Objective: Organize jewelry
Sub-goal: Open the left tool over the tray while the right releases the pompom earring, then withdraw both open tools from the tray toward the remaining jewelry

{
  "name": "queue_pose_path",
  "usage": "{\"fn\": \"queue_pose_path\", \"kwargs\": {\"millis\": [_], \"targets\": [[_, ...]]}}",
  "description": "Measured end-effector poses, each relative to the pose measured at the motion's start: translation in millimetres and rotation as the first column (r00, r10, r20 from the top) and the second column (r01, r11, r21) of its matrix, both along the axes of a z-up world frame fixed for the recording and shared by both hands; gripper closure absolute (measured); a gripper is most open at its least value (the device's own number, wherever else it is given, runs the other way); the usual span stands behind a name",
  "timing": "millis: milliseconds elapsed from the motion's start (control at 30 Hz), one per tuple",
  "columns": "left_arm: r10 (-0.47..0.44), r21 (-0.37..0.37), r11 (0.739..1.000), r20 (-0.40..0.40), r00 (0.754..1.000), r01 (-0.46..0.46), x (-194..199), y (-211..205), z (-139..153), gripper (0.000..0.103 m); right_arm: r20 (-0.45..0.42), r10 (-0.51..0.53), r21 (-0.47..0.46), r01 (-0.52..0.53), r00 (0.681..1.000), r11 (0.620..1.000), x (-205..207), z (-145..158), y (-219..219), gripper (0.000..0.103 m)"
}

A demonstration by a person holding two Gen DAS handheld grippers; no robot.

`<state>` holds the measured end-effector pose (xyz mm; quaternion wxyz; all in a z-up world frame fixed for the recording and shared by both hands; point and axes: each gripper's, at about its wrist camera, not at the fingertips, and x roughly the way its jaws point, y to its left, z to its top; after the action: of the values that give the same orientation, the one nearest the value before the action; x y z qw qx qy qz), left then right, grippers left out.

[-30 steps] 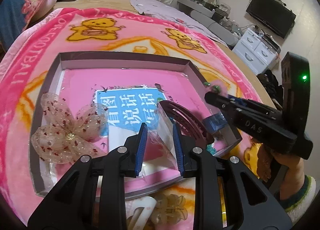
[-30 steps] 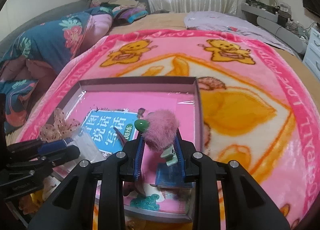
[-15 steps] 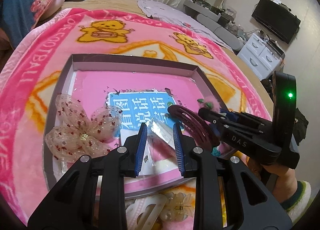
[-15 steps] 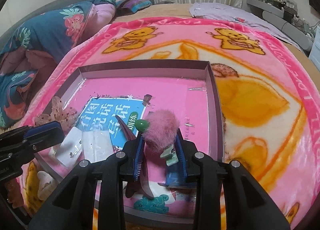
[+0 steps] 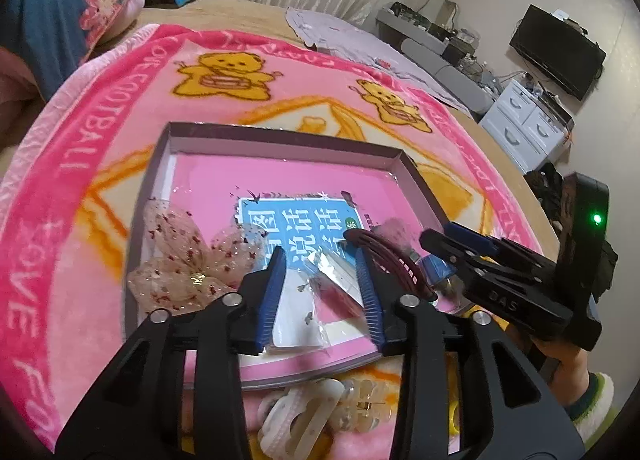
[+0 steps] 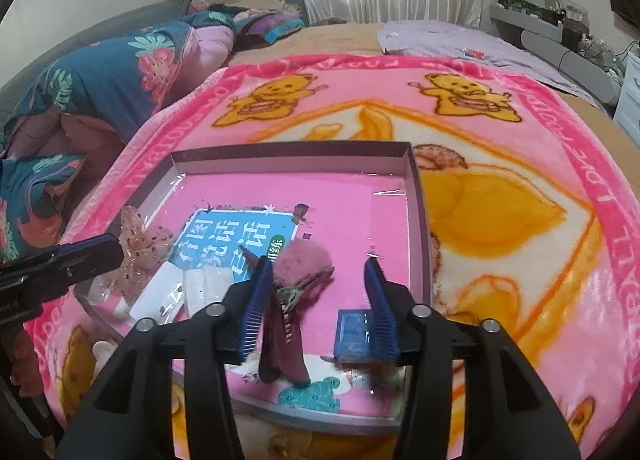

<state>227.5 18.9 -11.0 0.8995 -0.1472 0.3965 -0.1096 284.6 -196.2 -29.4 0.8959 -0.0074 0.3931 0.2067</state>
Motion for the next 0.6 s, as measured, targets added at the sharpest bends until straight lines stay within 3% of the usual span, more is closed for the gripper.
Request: {"fn": "queue_pose_path", "kwargs": {"millis": [133, 267, 300, 400, 600], "targets": [[0.008, 0.007, 1.000, 0.017, 1.000, -0.008, -4.7, 2.8, 8.0, 0.068, 0.033, -0.010, 0.020, 0.009, 0.999, 1.000, -11.2, 8.7, -6.5, 0.036], [0.016, 0.013, 1.000, 0.028, 0.999, -0.016, -10.5, 5.9, 14.4, 0.054, 0.058, -0.018, 0.034, 0.016, 0.998, 0.999, -21.4, 15.6, -12.7, 0.024], [0.023, 0.016, 1.000, 0.028, 0.999, -0.024, -11.8, 7.2, 15.6, 0.044, 0.059, -0.019, 0.038, 0.017, 0.998, 0.999, -23.6, 16.4, -14.0, 0.023], [0.054, 0.025, 0.998, 0.032, 0.998, -0.055, -17.4, 13.1, 20.1, 0.027, 0.055, -0.022, 0.061, 0.018, 0.998, 0.998, -31.0, 19.0, -17.8, 0.021], [0.098, 0.034, 0.994, 0.069, 0.993, -0.101, -37.0, 27.7, 33.3, 0.018, 0.102, -0.033, 0.077, 0.025, 0.994, 0.997, -49.1, 33.5, -24.3, 0.016]]}}
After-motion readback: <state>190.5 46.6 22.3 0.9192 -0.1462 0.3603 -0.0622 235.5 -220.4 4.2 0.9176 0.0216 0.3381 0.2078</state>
